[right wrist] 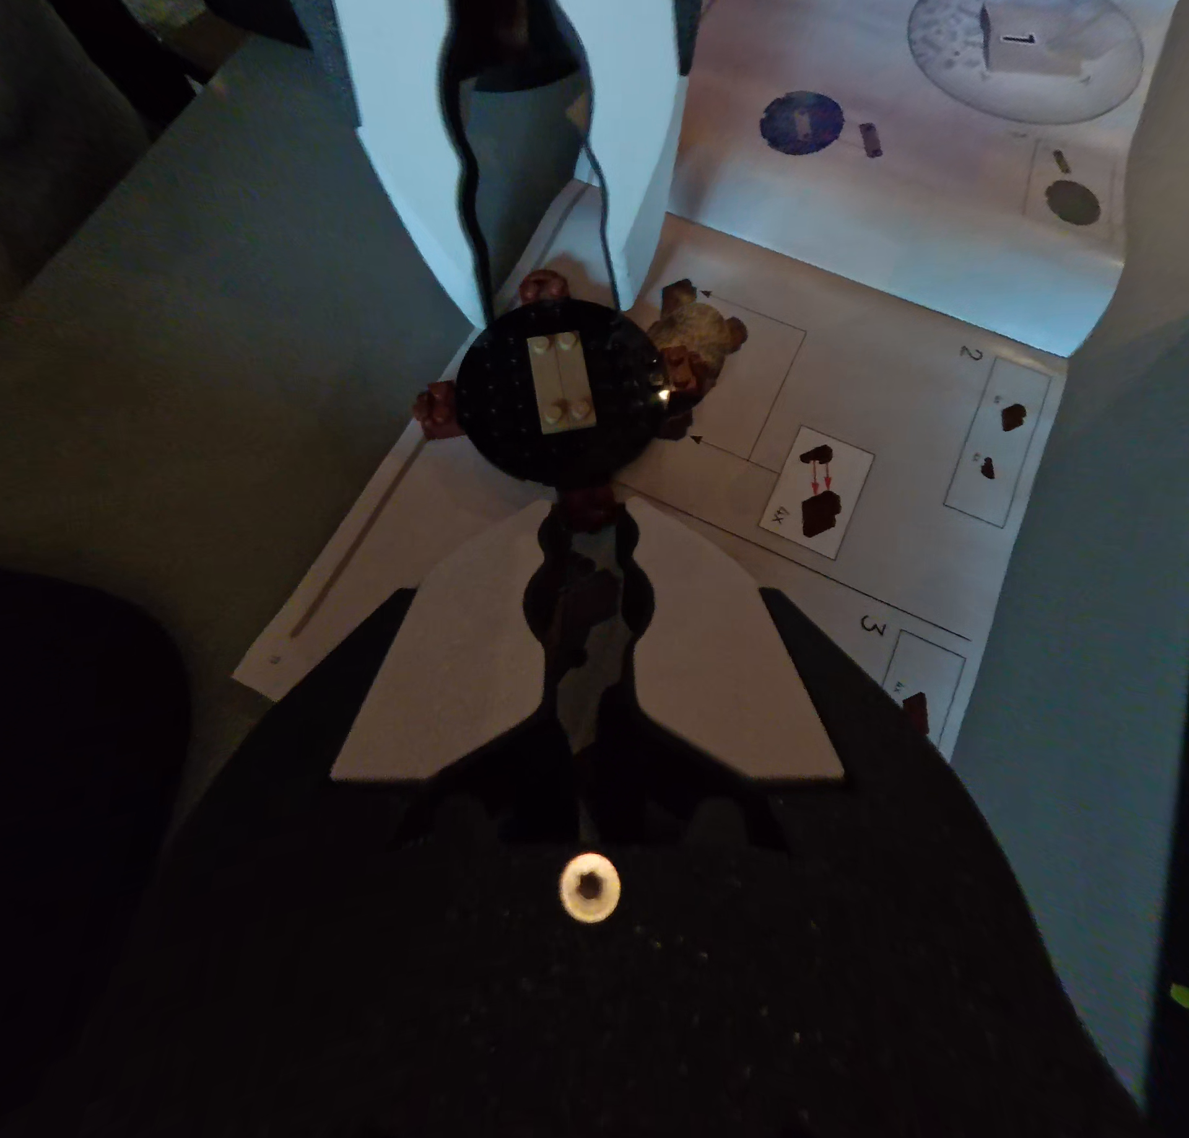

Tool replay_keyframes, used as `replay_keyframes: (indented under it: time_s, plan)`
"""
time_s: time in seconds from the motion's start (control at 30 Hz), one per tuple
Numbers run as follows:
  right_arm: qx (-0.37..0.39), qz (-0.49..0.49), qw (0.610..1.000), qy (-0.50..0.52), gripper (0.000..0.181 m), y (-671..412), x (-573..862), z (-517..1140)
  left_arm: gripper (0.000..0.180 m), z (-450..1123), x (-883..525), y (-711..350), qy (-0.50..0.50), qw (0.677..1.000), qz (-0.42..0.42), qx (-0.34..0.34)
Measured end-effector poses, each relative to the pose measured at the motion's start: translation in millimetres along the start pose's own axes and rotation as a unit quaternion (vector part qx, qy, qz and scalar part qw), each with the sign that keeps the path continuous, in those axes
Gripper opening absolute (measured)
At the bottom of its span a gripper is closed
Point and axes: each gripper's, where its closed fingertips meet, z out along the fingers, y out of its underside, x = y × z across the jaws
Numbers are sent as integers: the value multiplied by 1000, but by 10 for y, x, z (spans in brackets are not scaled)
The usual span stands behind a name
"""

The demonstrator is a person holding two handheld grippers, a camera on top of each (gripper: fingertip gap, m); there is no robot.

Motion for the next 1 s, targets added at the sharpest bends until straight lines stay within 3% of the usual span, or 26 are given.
replay_keyframes:
  time_s: [0.63,0.77,0.9,0.97,1.0]
  plan:
    - [4,13,1000,14,15,-19,-15,9,41,-1,-12,1,-4,1000,-1,-6]
    - [21,26,999,21,25,-63,-3,-32,43,-78,1,-63,8,1000,-14,8]
    - [22,33,999,31,28,-105,21,-111,26,-210,-60,-195,14,999,-21,40]
    - [21,20,999,36,6,-186,20,-130,12,-235,-111,-231,4,999,-19,43]
    - [12,8,999,35,4,-221,1,-121,7,-227,-124,-232,0,999,-15,39]
